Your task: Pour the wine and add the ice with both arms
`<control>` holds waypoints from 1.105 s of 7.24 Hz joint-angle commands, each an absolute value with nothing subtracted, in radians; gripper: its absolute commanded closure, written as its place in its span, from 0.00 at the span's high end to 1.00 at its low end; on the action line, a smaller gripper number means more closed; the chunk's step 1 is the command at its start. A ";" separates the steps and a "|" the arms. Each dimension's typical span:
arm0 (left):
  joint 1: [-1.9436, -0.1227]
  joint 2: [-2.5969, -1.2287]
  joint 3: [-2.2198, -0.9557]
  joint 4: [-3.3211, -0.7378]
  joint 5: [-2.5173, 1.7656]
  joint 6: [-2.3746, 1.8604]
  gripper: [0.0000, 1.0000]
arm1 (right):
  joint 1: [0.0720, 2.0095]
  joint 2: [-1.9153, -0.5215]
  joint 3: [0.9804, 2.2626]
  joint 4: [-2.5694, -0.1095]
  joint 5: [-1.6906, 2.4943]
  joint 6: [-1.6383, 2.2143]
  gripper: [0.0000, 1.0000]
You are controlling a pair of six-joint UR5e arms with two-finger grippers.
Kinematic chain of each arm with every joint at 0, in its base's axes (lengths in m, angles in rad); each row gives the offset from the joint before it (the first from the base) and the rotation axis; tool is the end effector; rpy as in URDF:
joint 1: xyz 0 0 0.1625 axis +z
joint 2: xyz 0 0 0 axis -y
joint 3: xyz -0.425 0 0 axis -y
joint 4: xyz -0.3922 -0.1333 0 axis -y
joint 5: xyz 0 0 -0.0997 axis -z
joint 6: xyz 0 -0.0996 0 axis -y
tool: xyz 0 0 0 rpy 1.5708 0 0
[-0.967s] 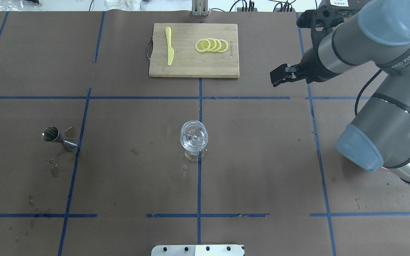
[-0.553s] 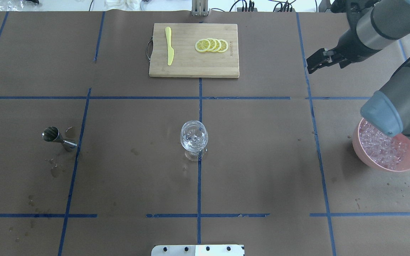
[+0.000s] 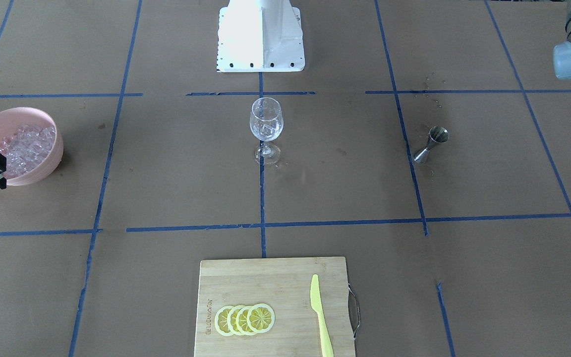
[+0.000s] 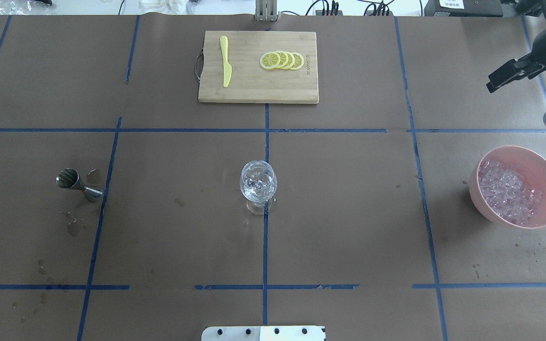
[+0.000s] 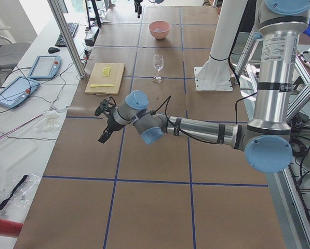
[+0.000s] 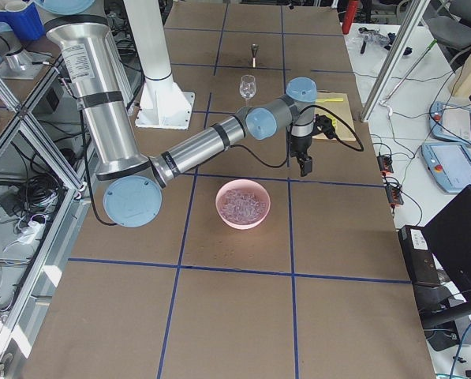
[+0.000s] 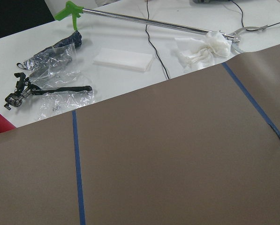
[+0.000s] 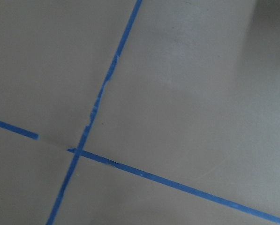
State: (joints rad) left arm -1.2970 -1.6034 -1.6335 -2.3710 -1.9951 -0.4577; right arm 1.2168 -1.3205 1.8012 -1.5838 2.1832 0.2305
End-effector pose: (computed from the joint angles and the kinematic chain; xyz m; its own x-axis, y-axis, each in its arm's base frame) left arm 0.0565 -0.5424 0.5289 0.7838 0.2326 -0.5758 0.1977 0.7855 0.5865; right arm -0.1293 -0.5692 0.4207 0.7305 -0.3215 0.6025 0.1464 0.9355 0.3217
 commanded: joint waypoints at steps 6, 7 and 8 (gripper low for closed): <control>-1.468 -1.680 -1.626 -1.683 -2.247 0.049 1.00 | 1.410 -1.440 1.677 -1.580 2.281 0.048 1.00; -1.488 -1.672 -1.621 -1.677 -2.261 0.048 1.00 | 1.410 -1.434 1.686 -1.566 2.275 0.048 1.00; -1.517 -1.672 -1.588 -1.654 -2.264 0.052 1.00 | 1.410 -1.474 1.677 -1.566 2.276 0.040 1.00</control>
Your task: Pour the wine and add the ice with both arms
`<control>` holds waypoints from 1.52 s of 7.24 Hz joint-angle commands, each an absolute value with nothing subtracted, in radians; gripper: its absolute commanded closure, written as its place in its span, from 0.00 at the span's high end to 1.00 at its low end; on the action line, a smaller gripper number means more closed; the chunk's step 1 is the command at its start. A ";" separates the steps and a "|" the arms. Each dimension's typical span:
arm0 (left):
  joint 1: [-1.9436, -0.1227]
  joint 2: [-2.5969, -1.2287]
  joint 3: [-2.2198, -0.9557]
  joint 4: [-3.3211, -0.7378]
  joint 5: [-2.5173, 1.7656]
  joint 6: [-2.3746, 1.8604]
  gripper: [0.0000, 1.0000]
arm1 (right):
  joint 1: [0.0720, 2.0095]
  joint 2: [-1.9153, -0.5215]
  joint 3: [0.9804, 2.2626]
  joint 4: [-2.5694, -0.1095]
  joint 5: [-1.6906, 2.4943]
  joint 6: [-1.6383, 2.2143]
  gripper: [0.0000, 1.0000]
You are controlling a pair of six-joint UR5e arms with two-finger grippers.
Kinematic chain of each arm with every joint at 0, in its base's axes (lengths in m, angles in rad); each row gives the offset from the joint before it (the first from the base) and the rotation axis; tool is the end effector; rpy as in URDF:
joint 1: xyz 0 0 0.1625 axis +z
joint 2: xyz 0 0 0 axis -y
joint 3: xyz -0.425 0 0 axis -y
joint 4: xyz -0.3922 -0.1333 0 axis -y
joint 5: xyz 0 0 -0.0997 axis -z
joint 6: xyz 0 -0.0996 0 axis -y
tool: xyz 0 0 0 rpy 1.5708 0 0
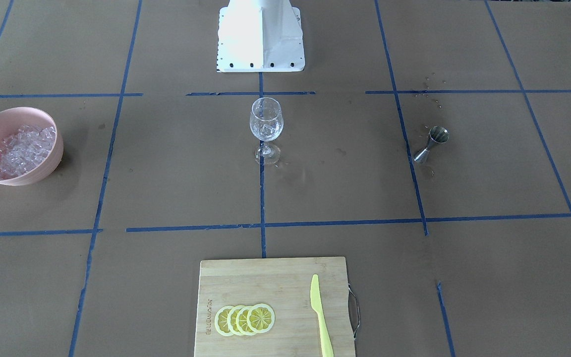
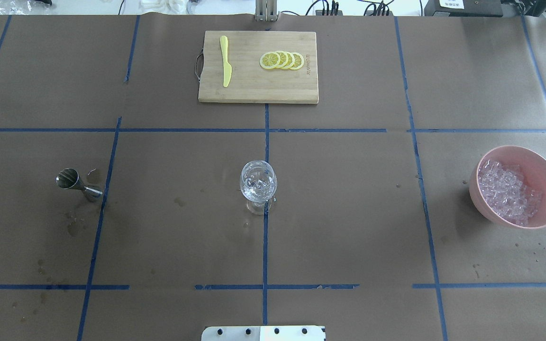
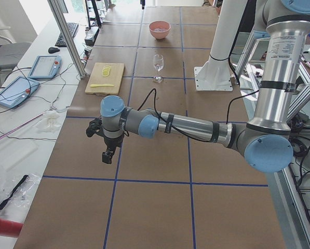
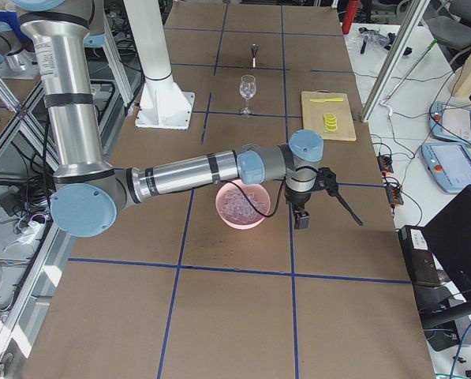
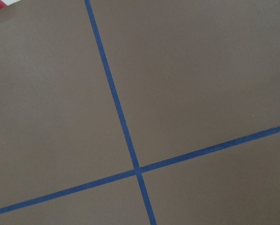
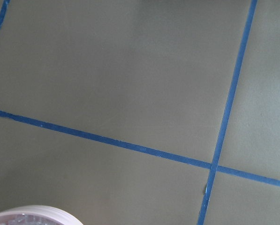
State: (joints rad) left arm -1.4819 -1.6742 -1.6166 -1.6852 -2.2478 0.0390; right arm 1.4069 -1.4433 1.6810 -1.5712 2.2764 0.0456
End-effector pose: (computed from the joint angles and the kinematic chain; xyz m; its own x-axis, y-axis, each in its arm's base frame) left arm -0.0220 -0.5523 0.5759 0.7580 0.2691 -0.5942 -0.1154 0.9519 0.2840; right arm -0.0219 -0.5538 0.5420 0.7326 -0.2306 0.6404 0.1253 0.9705 0.2061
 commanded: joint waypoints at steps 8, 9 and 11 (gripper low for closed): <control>-1.551 -1.611 -1.519 -1.651 -2.364 0.144 1.00 | 1.532 -1.488 1.497 -1.562 2.381 0.037 1.00; -1.551 -1.611 -1.520 -1.651 -2.364 0.144 1.00 | 1.539 -1.491 1.502 -1.562 2.385 0.040 1.00; -1.551 -1.611 -1.522 -1.651 -2.364 0.143 1.00 | 1.549 -1.485 1.509 -1.571 2.390 0.051 1.00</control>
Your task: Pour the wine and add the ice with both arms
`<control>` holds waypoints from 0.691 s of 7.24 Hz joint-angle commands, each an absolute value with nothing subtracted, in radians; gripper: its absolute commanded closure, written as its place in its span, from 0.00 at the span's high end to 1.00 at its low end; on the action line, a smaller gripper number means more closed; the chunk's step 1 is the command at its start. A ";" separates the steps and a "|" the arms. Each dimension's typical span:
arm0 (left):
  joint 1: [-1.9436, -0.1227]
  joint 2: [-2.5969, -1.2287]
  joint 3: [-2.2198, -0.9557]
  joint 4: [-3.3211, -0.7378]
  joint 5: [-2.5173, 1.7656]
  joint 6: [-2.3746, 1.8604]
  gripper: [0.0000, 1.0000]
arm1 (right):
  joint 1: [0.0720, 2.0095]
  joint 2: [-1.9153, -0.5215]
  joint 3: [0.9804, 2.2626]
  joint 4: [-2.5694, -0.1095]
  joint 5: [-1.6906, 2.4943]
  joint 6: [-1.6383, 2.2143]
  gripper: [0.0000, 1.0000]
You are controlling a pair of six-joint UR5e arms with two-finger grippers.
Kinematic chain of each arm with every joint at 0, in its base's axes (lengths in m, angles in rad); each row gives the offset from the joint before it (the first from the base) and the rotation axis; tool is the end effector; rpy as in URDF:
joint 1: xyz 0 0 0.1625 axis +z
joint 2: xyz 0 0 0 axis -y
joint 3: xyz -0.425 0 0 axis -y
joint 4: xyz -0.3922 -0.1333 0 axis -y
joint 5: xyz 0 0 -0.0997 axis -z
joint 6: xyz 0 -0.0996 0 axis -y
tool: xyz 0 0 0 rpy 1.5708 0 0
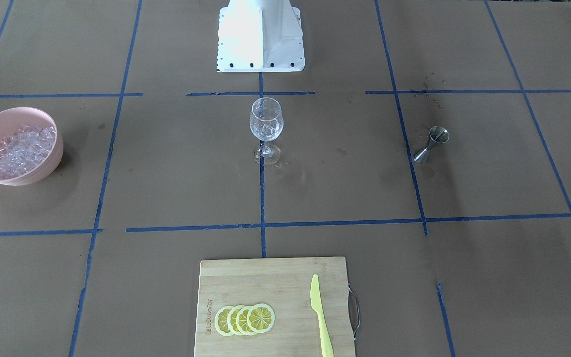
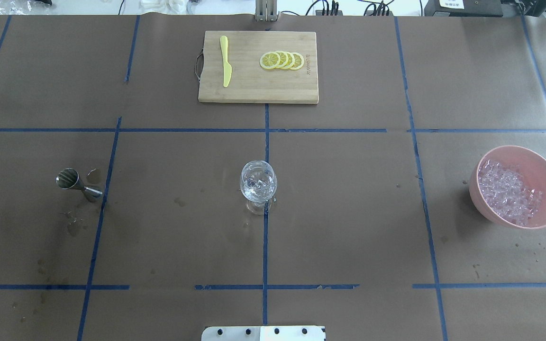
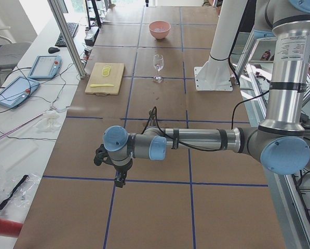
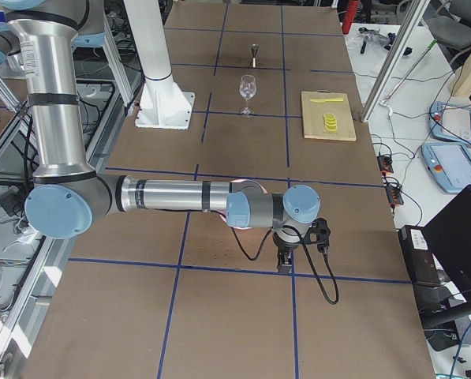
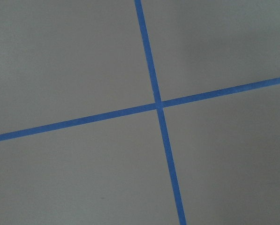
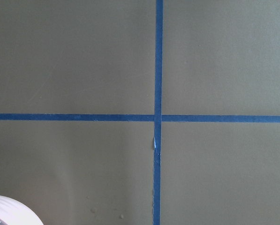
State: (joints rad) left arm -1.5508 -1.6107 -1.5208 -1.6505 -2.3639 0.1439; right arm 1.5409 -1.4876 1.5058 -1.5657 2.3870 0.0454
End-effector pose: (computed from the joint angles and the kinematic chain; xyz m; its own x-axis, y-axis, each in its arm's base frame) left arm -0.0521 -0.5146 0.6539 0.6904 0.2060 -0.6935 -0.1202 0.9780 0.1708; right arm 0.0449 -0.5303 0.6448 0.6848 0.0080 0.7287 -0.0012 1.0000 -0.0098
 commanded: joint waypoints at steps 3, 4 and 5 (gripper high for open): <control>-1.551 -1.612 -1.519 -1.649 -2.365 0.062 1.00 | 1.549 -1.482 1.506 -1.571 2.385 0.061 1.00; -1.549 -1.611 -1.519 -1.648 -2.365 0.058 1.00 | 1.549 -1.482 1.506 -1.569 2.385 0.081 1.00; -1.549 -1.612 -1.513 -1.647 -2.367 0.043 1.00 | 1.549 -1.483 1.505 -1.566 2.385 0.081 1.00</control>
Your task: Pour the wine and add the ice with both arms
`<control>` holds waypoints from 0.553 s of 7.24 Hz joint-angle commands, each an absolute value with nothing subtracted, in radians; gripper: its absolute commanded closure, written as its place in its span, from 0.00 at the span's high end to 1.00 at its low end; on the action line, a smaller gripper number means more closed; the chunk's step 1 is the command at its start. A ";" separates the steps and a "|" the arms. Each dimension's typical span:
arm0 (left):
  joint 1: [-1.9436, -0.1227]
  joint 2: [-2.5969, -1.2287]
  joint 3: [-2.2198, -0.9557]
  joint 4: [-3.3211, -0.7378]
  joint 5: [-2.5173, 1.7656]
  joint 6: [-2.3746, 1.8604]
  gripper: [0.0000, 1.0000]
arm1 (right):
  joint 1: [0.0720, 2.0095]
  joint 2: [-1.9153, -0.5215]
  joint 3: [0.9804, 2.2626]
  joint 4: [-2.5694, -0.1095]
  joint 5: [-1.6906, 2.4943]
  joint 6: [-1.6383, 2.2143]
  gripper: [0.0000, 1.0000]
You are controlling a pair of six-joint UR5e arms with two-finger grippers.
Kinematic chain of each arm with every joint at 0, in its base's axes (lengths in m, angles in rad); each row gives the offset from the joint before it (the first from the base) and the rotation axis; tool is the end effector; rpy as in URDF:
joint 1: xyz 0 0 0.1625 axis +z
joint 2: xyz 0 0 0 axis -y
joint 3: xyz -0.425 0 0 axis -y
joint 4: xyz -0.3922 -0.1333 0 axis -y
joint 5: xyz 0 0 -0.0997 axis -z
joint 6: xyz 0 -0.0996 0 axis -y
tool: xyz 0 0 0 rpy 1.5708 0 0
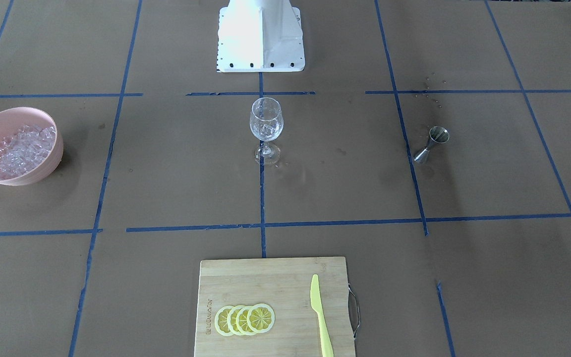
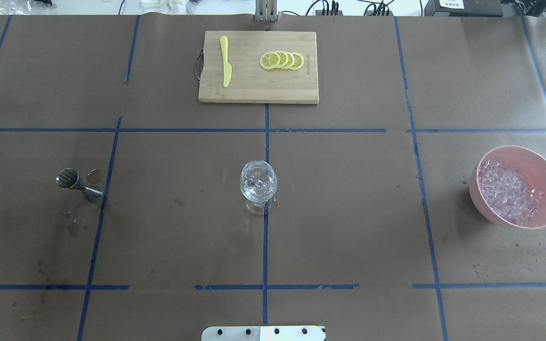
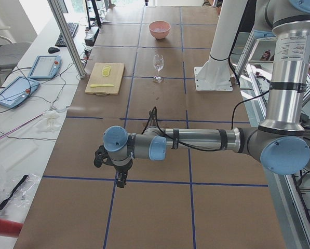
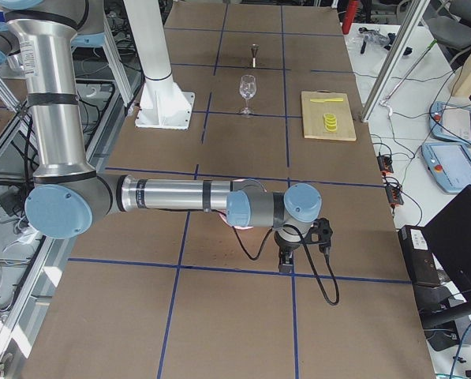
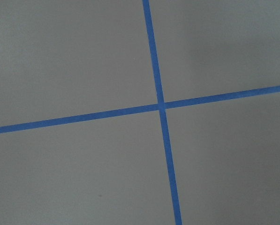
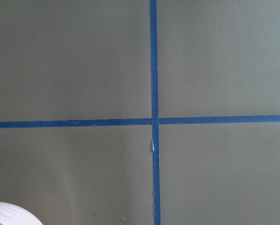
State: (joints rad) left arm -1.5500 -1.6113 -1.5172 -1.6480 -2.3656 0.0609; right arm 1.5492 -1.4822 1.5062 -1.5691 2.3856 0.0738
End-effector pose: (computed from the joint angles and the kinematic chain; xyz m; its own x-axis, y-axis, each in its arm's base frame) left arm -0.0515 -0.5145 0.6555 0.6968 0.1209 -0.7070 -0.0633 0.9922 0.1073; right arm 0.0493 -0.5323 0.6422 0.6852 0.0403 0.7273 -0.0290 0.9992 -0.0280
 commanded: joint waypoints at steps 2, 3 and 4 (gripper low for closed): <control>-1.549 -1.612 -1.519 -1.649 -2.370 -0.081 1.00 | 1.549 -1.485 1.505 -1.563 2.384 0.081 1.00; -1.549 -1.612 -1.516 -1.651 -2.372 -0.081 1.00 | 1.549 -1.485 1.505 -1.562 2.385 0.081 1.00; -1.549 -1.612 -1.516 -1.652 -2.372 -0.080 1.00 | 1.549 -1.485 1.505 -1.560 2.384 0.081 1.00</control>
